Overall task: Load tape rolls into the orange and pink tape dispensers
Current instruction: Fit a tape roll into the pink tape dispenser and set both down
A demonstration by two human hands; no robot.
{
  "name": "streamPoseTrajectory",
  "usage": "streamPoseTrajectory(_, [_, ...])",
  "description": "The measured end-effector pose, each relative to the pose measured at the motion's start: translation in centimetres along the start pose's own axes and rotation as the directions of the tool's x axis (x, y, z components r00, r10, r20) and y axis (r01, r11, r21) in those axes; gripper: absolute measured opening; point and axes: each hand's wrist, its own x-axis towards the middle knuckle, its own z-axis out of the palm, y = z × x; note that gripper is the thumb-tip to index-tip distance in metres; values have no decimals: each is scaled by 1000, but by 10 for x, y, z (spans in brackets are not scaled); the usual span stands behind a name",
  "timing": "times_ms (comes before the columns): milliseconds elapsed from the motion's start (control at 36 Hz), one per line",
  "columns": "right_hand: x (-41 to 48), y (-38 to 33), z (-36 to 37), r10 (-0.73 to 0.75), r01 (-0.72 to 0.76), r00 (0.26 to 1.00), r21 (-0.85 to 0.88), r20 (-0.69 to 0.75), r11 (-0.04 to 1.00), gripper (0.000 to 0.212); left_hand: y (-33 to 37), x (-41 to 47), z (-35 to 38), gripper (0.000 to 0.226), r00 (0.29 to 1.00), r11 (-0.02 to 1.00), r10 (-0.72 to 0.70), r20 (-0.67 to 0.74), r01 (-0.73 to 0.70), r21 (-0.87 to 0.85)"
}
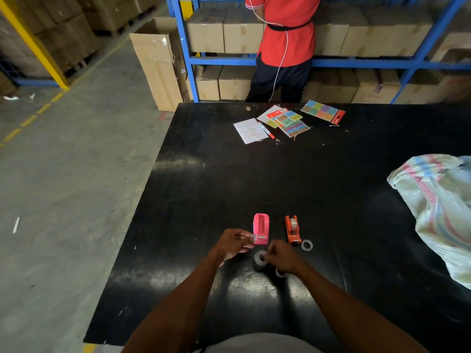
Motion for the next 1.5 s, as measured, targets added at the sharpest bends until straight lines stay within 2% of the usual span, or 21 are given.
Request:
streamPoseTrajectory(111, [1, -4, -11, -51, 42, 997, 136, 60, 990, 13, -2, 0, 4, 24, 1000, 1000, -8, 2, 8, 5])
streamPoseTrajectory(278, [-4, -19, -25, -63, 24, 990, 281, 129, 959, 19, 1, -2, 9, 26, 999, 1000, -21, 41, 20, 8])
streamPoseTrajectory(389, [-1, -20, -30, -49, -2, 985, 288, 167, 958, 28, 3, -4, 10, 24, 999, 1000, -15, 32, 16, -15])
streamPoseTrajectory(556, [-1, -16, -30, -39, -28, 976, 304, 213, 952, 18, 11, -8, 9, 30, 1000, 998, 15, 23, -14, -65])
streamPoseTrajectory(694, [-2, -18, -30, -51, -39, 979, 425, 198, 904, 11, 11, -9, 9, 32, 1000, 996, 2, 17, -1, -90])
streamPoseTrajectory(861, [-4, -27, -34, -71, -24, 984, 524, 161, 852, 10, 13, -11, 17, 29, 996, 994, -30, 80, 38, -99])
streamPoseTrajectory(944, [-4, -30, -36, -92, 16, 988, 505, 126, 863, 7, 14, -10, 21, 30, 995, 994, -27, 92, 37, -104])
streamPoseTrajectory(1111, [2, -25, -38, -130, 90, 989, 420, 69, 903, 21, 18, -9, 24, 27, 998, 993, 5, 68, 3, -122])
streamPoseTrajectory(1222, [3, -30, -46, -100, 18, 985, 486, 142, 874, 21, 19, -8, 24, 22, 999, 990, 29, 44, -23, -142])
streamPoseTrajectory(1333, [-2, -36, -56, -86, -94, 966, 641, 243, 762, 28, 20, -7, 21, 23, 999, 993, 43, 32, -39, -115])
streamPoseTrajectory(1500, [-4, -34, -58, -135, -58, 958, 633, 253, 772, 28, 22, -7, 19, 28, 998, 991, 69, 14, -67, -117])
